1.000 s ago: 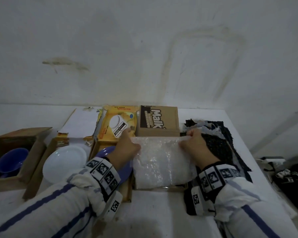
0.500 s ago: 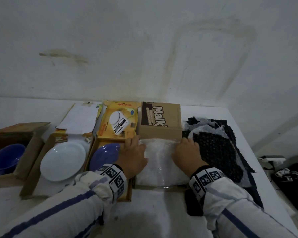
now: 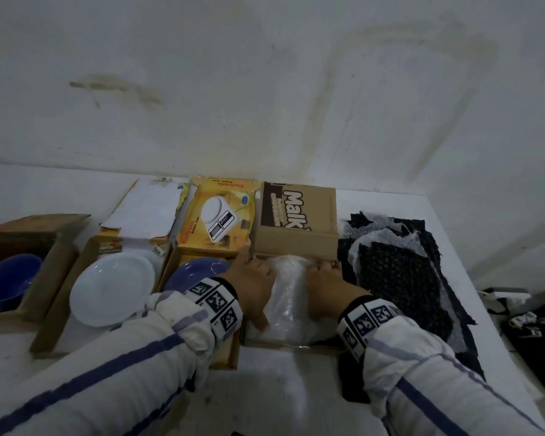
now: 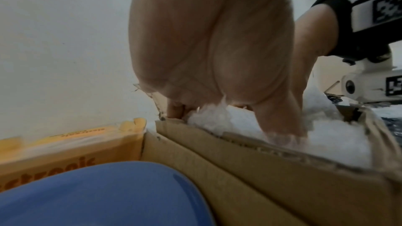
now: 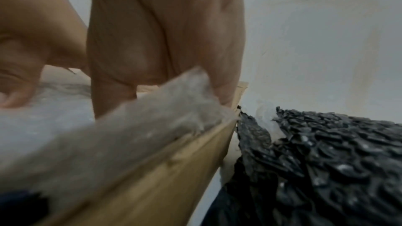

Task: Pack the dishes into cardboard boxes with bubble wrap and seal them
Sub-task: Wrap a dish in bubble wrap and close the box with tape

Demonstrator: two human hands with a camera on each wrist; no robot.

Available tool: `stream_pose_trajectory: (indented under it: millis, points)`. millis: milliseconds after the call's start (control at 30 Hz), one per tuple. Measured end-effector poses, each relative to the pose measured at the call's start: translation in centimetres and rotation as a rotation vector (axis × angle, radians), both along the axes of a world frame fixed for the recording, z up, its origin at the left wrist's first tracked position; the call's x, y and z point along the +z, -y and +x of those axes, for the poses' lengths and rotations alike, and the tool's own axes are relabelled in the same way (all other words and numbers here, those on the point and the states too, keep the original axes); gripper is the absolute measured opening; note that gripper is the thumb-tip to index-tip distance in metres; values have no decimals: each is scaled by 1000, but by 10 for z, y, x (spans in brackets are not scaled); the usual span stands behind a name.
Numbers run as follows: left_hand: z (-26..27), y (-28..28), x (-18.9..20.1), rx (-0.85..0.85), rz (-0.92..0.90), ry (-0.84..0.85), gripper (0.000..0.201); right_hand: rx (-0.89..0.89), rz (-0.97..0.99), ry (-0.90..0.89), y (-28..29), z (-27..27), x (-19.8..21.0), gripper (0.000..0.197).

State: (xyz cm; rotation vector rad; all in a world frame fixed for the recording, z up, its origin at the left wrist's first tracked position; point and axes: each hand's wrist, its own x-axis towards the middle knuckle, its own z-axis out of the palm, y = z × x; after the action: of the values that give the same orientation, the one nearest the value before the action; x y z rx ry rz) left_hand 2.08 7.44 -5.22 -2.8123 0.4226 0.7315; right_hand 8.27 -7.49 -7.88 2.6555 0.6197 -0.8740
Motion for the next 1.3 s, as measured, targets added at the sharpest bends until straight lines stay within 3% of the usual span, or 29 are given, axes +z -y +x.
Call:
stream_pose_trajectory:
  millis: [67,233,433,633,733,833,933,1000,1067,1300]
  points:
    - [-1,3,0,-32,29,28,99,62,0,32,0,-5,3,82]
    - [-5,4,5,-11,0,45,101,219,3,-49,12,0,45,41]
    - [-5,1,5,-7,-3,37,105,355,-101,194,30,-26,57,56]
    - [-8,3,3,33,-22,18,112,342,-113,307,24,-34,31,44]
    - [-9,5,5,56,-42,25,111,366,-61,267,32,-28,31,50]
    - [-12,4,5,119,-155,28,109,275,-31,55,37,-19,41,74]
    - [-13,6,8,148,-269,24,106,217,115,84,27,-13,54,47]
    - [-11,14,12,185,-346,-65,113,202,248,149,18,-13,53,51]
    - [-7,20,12,208,-379,-172,122,158,311,77,11,-16,45,61]
    - [-3,25,-4,168,-275,-184,124,118,222,14,4,-24,20,71]
